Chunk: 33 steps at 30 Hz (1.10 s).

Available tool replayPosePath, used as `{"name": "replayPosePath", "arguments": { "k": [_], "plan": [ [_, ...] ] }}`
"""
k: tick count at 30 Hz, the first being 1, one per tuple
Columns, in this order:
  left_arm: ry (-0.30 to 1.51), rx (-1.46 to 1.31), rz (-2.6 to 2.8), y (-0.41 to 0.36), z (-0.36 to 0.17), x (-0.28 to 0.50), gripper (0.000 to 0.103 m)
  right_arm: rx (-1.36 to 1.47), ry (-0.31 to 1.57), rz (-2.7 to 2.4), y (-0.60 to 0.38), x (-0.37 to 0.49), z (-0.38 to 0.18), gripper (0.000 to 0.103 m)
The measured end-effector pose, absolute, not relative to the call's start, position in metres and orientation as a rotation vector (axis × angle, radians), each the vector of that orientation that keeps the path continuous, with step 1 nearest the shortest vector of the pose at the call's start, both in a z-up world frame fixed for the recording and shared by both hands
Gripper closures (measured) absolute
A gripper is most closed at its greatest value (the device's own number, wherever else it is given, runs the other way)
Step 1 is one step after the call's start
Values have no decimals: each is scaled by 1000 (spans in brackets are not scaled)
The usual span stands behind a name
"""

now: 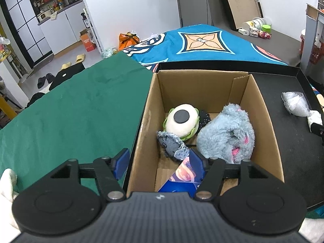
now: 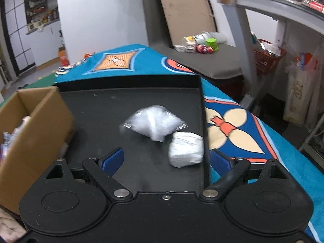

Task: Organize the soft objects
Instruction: 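Move the right gripper back to the tray and grasp the white plastic bag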

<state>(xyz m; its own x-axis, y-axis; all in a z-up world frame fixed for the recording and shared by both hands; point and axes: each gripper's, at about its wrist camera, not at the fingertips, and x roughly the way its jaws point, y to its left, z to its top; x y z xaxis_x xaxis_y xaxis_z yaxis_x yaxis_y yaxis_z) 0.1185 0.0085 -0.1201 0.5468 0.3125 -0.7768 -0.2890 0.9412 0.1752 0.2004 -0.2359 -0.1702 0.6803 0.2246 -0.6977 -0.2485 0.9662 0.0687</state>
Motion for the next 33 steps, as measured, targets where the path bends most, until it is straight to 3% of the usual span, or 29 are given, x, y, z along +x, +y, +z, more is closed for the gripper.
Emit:
{"name": "replayPosePath", "arguments": {
  "k": [10,13,17,24,33],
  "plan": [
    [941,41,355,6,-125,124,39,-98,815,252,-236,222,-193,16],
    [940,42,358,7,-125,125,39,-104,817,259,-235,224,-196,21],
    [941,37,361,9,-126,124,39,-95,851,250,-238,227,-203,43],
    [943,29,358,11,-127,122,39,-58,870,257,-246,220,-200,55],
    [934,22,368,15,-124,117,39,15,820,266,-261,210,-188,59]
  ]
}}
